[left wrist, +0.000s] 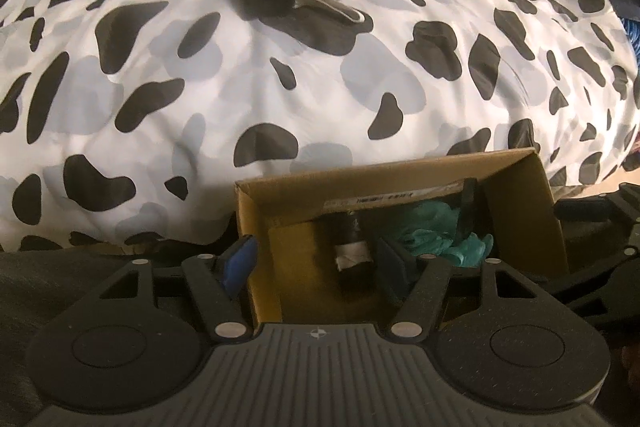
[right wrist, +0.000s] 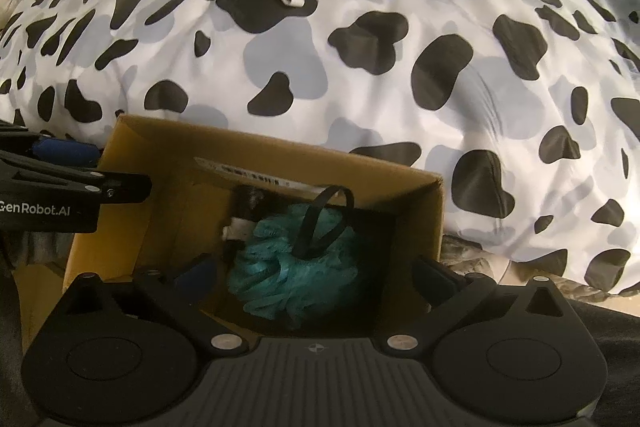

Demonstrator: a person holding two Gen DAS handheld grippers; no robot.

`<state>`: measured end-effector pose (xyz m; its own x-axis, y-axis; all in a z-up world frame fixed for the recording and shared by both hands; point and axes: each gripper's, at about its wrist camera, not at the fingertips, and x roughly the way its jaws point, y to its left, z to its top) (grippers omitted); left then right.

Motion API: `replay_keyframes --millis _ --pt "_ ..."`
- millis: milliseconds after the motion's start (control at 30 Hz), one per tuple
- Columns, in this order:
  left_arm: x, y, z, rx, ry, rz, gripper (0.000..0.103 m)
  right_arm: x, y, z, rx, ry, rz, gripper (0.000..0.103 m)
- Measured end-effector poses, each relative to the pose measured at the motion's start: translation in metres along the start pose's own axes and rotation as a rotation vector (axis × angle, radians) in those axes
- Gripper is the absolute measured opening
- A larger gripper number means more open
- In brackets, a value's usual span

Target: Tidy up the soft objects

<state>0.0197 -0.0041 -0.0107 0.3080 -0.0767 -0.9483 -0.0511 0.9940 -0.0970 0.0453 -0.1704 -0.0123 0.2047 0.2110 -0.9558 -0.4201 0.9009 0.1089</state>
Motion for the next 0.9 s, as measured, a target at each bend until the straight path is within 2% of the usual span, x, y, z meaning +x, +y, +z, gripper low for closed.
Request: replay_keyframes --millis 567,900 --pt "-0.023 0.003 0.008 -0.036 -0.196 0.026 0.066 -0.021 -0.005 0.011 0.025 -0.160 -0.013 0.103" --pt "-0.032 0.009 0.014 -0.067 -0.272 0.059 0.066 -0.036 -0.007 0.018 0.002 -0.300 -0.035 0.103"
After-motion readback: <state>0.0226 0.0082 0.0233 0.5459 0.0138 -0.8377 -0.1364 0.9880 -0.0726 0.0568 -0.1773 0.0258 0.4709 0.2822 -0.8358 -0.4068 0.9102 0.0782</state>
